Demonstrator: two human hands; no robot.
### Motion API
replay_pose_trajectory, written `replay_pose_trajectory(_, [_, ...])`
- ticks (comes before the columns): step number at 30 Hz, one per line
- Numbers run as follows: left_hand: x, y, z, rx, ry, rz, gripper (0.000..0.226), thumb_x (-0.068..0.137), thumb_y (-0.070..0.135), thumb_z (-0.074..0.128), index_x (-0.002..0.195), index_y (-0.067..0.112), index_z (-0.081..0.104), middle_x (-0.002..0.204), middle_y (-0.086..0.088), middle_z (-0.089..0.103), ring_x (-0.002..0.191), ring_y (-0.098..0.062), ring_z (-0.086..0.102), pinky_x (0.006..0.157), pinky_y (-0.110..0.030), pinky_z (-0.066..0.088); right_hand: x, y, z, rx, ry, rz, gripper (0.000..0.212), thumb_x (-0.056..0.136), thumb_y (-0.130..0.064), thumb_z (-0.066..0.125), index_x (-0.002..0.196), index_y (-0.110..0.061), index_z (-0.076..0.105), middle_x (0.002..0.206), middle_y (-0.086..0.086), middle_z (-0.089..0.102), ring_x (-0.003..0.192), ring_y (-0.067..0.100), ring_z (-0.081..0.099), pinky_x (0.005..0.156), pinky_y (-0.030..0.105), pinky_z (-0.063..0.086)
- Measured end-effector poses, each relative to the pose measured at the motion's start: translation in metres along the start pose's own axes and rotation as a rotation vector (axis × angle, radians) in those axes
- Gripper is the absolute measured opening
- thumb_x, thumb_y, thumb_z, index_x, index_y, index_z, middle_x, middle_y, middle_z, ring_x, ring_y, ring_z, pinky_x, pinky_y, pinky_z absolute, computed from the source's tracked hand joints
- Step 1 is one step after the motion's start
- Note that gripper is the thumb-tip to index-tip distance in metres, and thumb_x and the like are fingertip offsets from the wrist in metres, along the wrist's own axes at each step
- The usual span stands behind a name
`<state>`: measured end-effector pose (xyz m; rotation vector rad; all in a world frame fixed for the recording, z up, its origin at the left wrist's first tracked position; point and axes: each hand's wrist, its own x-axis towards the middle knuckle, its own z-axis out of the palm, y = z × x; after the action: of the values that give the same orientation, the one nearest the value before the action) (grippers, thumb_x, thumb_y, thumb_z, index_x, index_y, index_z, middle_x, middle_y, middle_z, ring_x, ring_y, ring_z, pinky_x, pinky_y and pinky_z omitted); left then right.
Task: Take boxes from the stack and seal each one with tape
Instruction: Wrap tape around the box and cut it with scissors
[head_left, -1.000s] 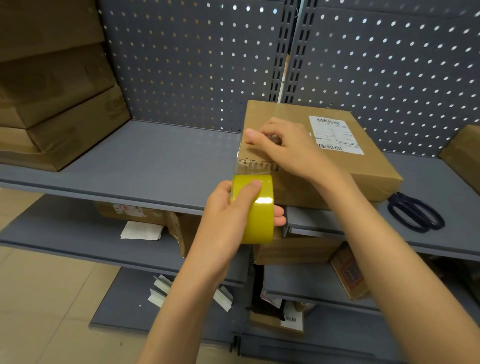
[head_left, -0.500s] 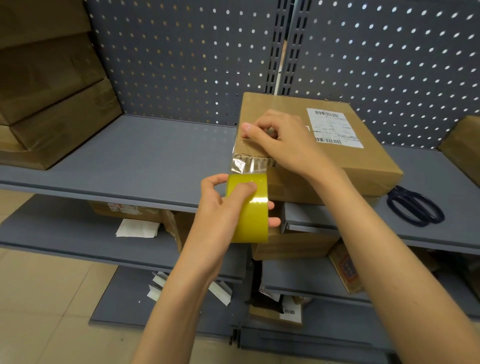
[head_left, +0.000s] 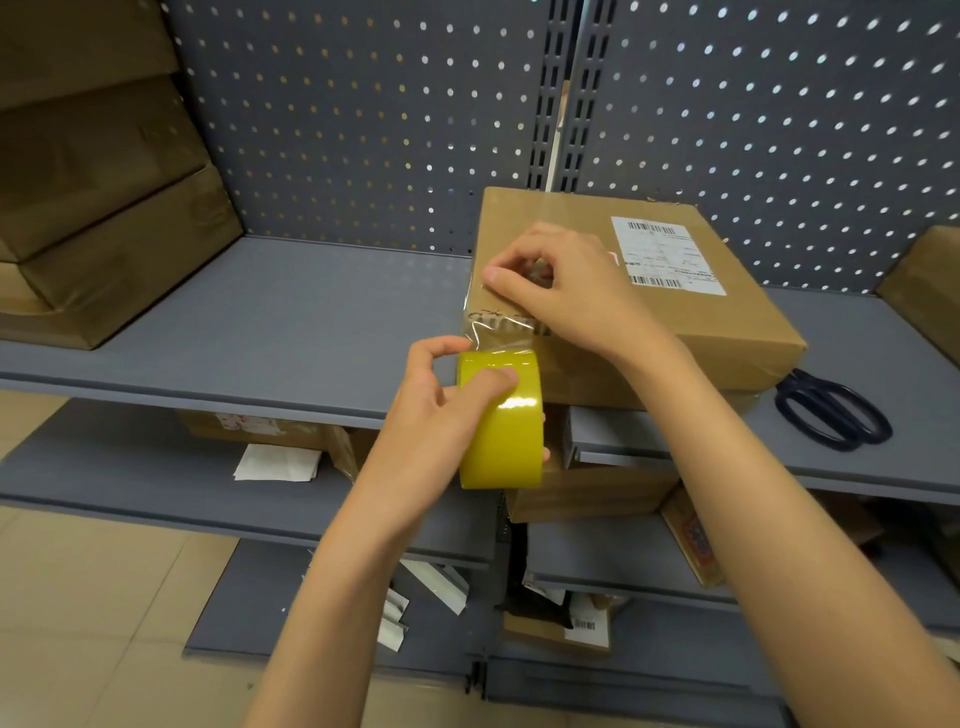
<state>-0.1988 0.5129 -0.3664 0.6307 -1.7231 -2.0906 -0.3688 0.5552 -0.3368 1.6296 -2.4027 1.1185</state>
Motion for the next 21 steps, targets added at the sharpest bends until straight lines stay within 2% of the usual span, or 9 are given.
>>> replay_pose_trajectory(2, [0.0025,-0.0004,-0.0012,-0.027,-0.004,-0.038,0.033,0.088,0.021,0.061,0.116,0.026,0.045,0.076,0.006,0.073,0.065,-0.012,0.071,0.053,-0.029,0.056,0.0002,0.0000,0.0000,0.001,0.006,0.006,0.016,0.091,-0.027,0.063,0.094,-0.015,0.074,0.093,-0.003,0.062,0.074,-0.007,0.051,0.067,0.000,0.035])
replay_pose_trajectory(4, [0.0034,-0.0017,-0.0009,-0.027,-0.001,-0.054,0.039,0.085,0.026,0.064,0.118,0.030,0.045,0.102,-0.013,0.071,0.085,-0.027,0.072,0.075,-0.046,0.059,0.0005,-0.0001,0.0002,0.006,0.015,0.012,0.016,0.090,-0.027,0.064,0.094,-0.015,0.074,0.092,-0.004,0.061,0.073,-0.007,0.051,0.067,0.001,0.035])
replay_pose_trajectory(6, [0.0029,-0.0014,0.0004,-0.028,-0.016,-0.052,0.044,0.081,0.030,0.065,0.120,0.033,0.045,0.109,-0.018,0.068,0.092,-0.033,0.070,0.083,-0.052,0.056,0.0005,-0.0004,0.0001,0.009,0.019,0.011,0.015,0.090,-0.026,0.064,0.094,-0.015,0.074,0.090,-0.006,0.060,0.073,-0.008,0.051,0.068,0.001,0.036])
replay_pose_trajectory(8, [0.0040,-0.0018,0.0007,-0.043,-0.034,-0.041,0.041,0.085,0.026,0.063,0.121,0.033,0.045,0.105,-0.017,0.069,0.086,-0.030,0.071,0.074,-0.046,0.058,0.0004,-0.0005,0.0000,0.004,0.019,0.012,0.015,0.091,-0.027,0.064,0.094,-0.016,0.074,0.089,-0.007,0.059,0.072,-0.009,0.051,0.068,0.000,0.035])
replay_pose_trajectory(10, [0.0045,-0.0019,-0.0001,-0.051,-0.047,-0.022,0.038,0.088,0.021,0.060,0.121,0.032,0.045,0.092,-0.009,0.073,0.076,-0.022,0.072,0.059,-0.034,0.056,0.0004,-0.0006,-0.0003,0.003,0.017,0.017,0.015,0.091,-0.027,0.063,0.094,-0.016,0.074,0.089,-0.008,0.059,0.072,-0.009,0.050,0.068,0.000,0.036])
replay_pose_trajectory(12, [0.0040,-0.0010,-0.0003,-0.070,-0.057,-0.015,0.036,0.089,0.018,0.059,0.121,0.032,0.046,0.079,-0.002,0.074,0.068,-0.015,0.071,0.052,-0.028,0.053,0.0006,-0.0007,-0.0008,0.002,0.016,0.019,0.016,0.091,-0.027,0.063,0.094,-0.017,0.074,0.089,-0.009,0.059,0.072,-0.009,0.050,0.067,0.001,0.036])
replay_pose_trajectory(15, [0.0035,-0.0009,-0.0003,-0.108,-0.064,-0.022,0.041,0.084,0.019,0.062,0.120,0.033,0.048,0.076,0.003,0.074,0.067,-0.014,0.071,0.050,-0.027,0.052,0.0004,-0.0006,-0.0007,-0.007,0.008,0.023,0.015,0.090,-0.028,0.064,0.094,-0.018,0.074,0.089,-0.009,0.059,0.071,-0.012,0.050,0.066,0.000,0.035])
replay_pose_trajectory(19, [0.0041,-0.0023,-0.0008,-0.108,-0.042,-0.037,0.056,0.063,0.032,0.066,0.117,0.038,0.051,0.083,0.008,0.073,0.070,-0.011,0.070,0.052,-0.027,0.052,-0.0008,-0.0021,-0.0030,0.039,-0.035,0.021,0.016,0.083,-0.033,0.072,0.092,-0.021,0.075,0.089,-0.012,0.059,0.080,-0.007,0.055,0.070,0.002,0.038])
replay_pose_trajectory(21, [0.0040,-0.0026,0.0001,-0.119,-0.037,-0.050,0.055,0.066,0.031,0.066,0.118,0.039,0.050,0.083,0.007,0.073,0.069,-0.012,0.070,0.052,-0.027,0.051,-0.0016,-0.0028,-0.0059,0.059,-0.084,0.031,0.021,0.081,-0.038,0.073,0.095,-0.022,0.075,0.095,-0.012,0.059,0.086,-0.005,0.056,0.073,0.002,0.038])
